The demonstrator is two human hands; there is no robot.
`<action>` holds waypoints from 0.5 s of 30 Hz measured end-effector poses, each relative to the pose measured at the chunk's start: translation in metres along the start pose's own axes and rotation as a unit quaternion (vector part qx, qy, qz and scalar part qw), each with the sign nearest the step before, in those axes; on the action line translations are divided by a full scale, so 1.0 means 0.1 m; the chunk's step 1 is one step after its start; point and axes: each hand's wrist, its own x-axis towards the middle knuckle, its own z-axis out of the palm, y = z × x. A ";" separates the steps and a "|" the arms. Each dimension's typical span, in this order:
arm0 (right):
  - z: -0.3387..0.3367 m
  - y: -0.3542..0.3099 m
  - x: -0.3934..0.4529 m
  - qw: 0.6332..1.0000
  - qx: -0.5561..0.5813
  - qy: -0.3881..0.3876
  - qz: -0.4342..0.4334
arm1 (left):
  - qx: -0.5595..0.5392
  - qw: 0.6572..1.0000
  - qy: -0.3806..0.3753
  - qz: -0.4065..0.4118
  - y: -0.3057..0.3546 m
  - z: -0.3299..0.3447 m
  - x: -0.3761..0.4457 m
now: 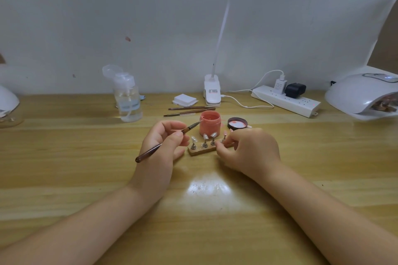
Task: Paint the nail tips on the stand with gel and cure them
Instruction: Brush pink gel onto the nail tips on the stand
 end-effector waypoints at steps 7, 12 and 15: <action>0.01 -0.02 -0.01 0.999 0.006 -0.041 -0.007 | -0.003 0.999 -0.032 0.008 -0.02 0.02 -0.03; 0.03 -0.05 0.00 0.999 0.005 -0.047 -0.019 | -0.009 1.000 -0.025 0.011 -0.04 0.02 0.00; 0.05 -0.08 0.00 0.999 -0.003 -0.038 -0.036 | -0.027 0.999 -0.039 0.012 -0.05 0.03 0.01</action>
